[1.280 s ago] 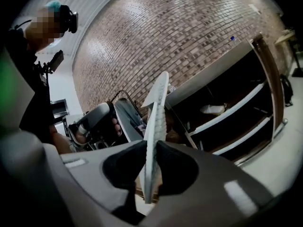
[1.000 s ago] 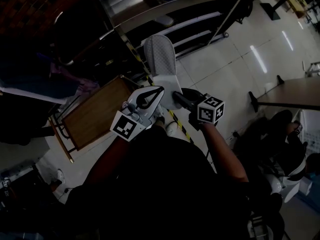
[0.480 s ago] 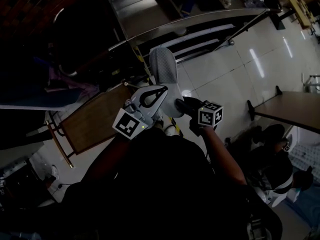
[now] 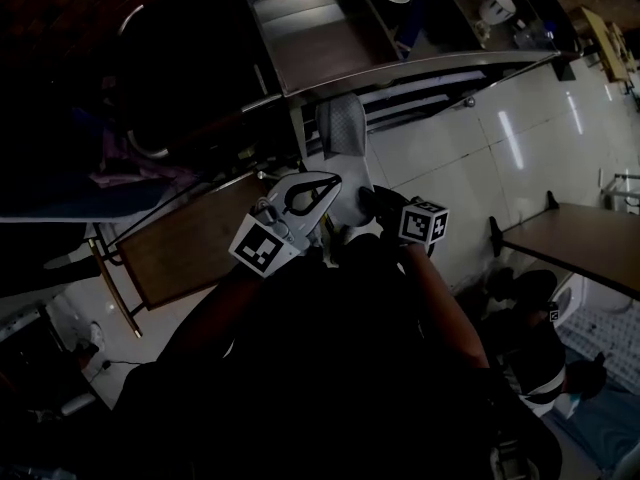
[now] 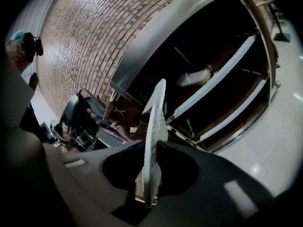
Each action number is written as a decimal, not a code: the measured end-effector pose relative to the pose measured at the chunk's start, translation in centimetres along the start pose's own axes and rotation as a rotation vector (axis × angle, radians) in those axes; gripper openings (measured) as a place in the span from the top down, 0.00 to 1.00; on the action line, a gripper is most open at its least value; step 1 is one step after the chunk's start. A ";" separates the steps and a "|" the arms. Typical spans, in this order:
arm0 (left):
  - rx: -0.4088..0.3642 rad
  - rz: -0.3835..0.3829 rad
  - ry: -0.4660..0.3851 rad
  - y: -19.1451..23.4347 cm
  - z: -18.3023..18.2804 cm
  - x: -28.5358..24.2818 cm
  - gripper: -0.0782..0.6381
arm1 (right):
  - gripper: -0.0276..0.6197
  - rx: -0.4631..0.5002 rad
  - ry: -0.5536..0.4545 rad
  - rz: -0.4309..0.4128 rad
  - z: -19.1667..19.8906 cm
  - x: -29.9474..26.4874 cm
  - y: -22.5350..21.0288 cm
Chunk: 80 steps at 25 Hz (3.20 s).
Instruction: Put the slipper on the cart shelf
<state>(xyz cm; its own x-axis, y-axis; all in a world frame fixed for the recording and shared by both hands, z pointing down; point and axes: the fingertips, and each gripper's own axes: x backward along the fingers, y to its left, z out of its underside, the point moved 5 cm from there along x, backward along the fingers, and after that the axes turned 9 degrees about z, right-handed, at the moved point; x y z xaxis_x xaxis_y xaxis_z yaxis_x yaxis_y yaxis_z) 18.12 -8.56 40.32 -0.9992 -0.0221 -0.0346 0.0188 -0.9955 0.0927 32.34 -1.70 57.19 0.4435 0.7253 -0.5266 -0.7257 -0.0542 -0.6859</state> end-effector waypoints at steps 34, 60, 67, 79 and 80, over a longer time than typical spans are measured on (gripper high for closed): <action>0.028 -0.303 0.048 8.3 3.7 -6.7 0.89 | 0.86 0.166 -0.092 -0.083 -15.8 -16.1 -8.1; 0.082 -0.355 0.076 8.8 5.4 -8.3 0.89 | 0.71 0.558 -0.185 0.131 -19.9 -20.5 -9.3; 0.068 -0.349 0.067 8.7 5.0 -8.0 0.89 | 0.51 0.625 -0.229 0.235 -20.7 -19.1 -9.7; 0.060 -0.344 0.029 8.4 3.9 -7.0 0.89 | 0.51 0.711 -0.253 0.167 -18.5 -14.4 -6.6; 0.058 -0.343 0.027 8.3 3.8 -6.8 0.89 | 0.51 0.720 -0.245 0.151 -18.0 -14.0 -6.1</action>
<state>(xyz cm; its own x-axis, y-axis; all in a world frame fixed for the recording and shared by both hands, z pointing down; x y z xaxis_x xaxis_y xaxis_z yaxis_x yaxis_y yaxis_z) 24.92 -16.37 45.08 -0.9455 0.3100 -0.0993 -0.3211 -0.9384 0.1277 40.08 -23.89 59.69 0.2444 0.8813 -0.4044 -0.9693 0.2338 -0.0762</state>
